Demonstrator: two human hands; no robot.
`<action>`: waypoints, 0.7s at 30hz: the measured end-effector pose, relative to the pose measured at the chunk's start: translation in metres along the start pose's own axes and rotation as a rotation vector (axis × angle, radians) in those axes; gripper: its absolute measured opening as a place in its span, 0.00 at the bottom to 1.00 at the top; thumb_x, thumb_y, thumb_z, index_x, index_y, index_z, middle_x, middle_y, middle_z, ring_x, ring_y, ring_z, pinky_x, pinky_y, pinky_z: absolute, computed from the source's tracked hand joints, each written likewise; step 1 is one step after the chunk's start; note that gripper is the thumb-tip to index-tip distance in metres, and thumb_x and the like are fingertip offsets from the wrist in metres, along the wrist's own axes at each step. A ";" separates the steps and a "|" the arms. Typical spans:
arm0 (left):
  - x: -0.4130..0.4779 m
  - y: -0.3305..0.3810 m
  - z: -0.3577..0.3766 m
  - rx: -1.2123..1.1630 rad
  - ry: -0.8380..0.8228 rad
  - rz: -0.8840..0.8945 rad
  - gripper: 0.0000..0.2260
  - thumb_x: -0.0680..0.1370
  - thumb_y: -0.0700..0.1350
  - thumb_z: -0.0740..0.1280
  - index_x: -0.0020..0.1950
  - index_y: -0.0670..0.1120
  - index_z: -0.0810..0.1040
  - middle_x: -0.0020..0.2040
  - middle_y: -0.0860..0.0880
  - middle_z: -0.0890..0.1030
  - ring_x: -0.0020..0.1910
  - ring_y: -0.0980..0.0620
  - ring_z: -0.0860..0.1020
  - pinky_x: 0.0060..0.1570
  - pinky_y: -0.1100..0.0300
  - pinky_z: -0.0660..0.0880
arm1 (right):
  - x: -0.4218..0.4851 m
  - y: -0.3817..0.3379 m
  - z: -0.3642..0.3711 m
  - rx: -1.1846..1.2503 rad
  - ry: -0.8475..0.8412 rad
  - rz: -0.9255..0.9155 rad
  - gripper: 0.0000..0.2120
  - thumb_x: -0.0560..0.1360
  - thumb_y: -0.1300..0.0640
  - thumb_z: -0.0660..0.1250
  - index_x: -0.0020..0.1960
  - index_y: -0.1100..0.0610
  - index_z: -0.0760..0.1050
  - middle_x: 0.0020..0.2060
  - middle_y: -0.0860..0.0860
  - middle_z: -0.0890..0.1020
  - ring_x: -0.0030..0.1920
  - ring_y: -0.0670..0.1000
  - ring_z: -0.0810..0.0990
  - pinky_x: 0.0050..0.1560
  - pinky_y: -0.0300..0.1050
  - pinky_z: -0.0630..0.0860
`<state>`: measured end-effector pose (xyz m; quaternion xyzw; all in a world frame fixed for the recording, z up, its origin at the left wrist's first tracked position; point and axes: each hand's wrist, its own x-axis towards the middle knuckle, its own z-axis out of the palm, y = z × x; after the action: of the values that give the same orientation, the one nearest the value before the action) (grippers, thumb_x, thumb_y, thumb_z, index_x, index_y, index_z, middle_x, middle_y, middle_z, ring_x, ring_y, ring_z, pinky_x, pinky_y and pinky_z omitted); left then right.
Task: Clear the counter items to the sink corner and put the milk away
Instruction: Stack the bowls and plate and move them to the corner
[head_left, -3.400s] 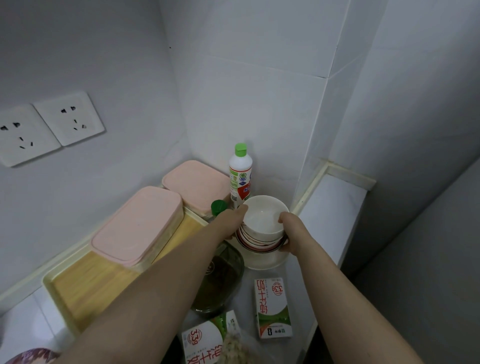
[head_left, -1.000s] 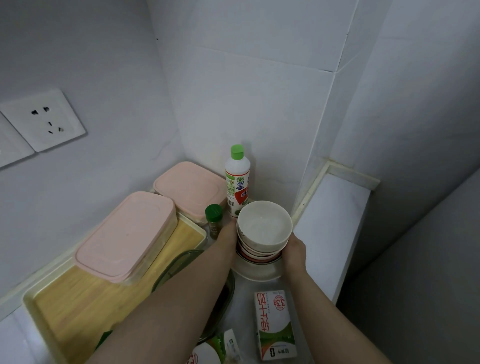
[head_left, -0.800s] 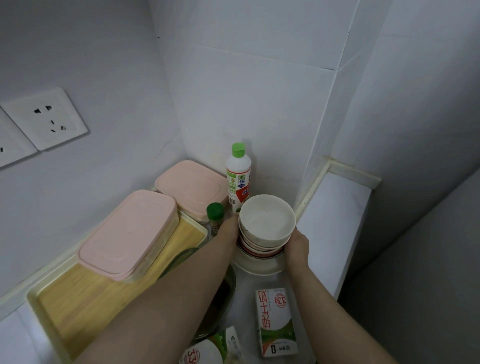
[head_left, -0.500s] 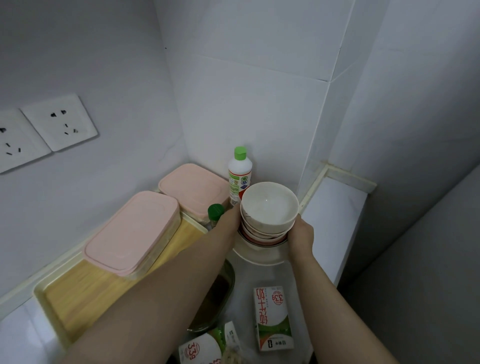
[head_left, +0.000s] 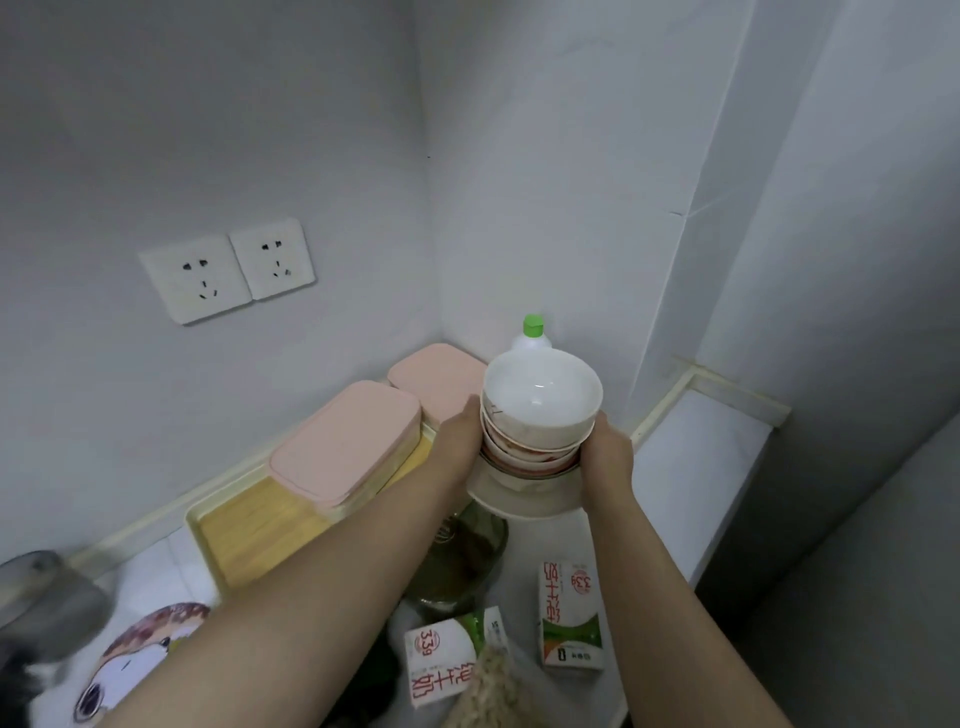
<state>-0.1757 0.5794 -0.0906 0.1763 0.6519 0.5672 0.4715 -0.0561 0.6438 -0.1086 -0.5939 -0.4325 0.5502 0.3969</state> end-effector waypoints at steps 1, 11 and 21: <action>-0.012 0.004 -0.003 -0.001 0.012 0.004 0.17 0.80 0.58 0.57 0.51 0.48 0.79 0.55 0.46 0.81 0.55 0.45 0.79 0.61 0.49 0.73 | -0.003 0.001 0.002 0.015 -0.022 -0.019 0.13 0.76 0.51 0.58 0.36 0.53 0.75 0.44 0.55 0.80 0.48 0.56 0.75 0.54 0.54 0.71; -0.052 -0.015 -0.082 0.049 0.281 0.096 0.25 0.79 0.60 0.54 0.64 0.43 0.76 0.62 0.46 0.77 0.61 0.46 0.75 0.67 0.49 0.67 | -0.071 0.003 0.040 -0.049 -0.284 0.011 0.16 0.78 0.44 0.57 0.55 0.54 0.75 0.53 0.51 0.77 0.55 0.53 0.74 0.62 0.50 0.69; -0.140 -0.037 -0.178 -0.152 0.447 0.061 0.19 0.75 0.61 0.60 0.48 0.48 0.82 0.50 0.47 0.84 0.50 0.47 0.81 0.58 0.50 0.75 | -0.179 0.020 0.087 -0.156 -0.533 -0.012 0.15 0.78 0.47 0.55 0.41 0.52 0.75 0.46 0.53 0.80 0.50 0.56 0.77 0.58 0.53 0.72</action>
<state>-0.2408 0.3597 -0.0814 0.0298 0.6897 0.6536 0.3102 -0.1448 0.4667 -0.0792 -0.4545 -0.5660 0.6498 0.2256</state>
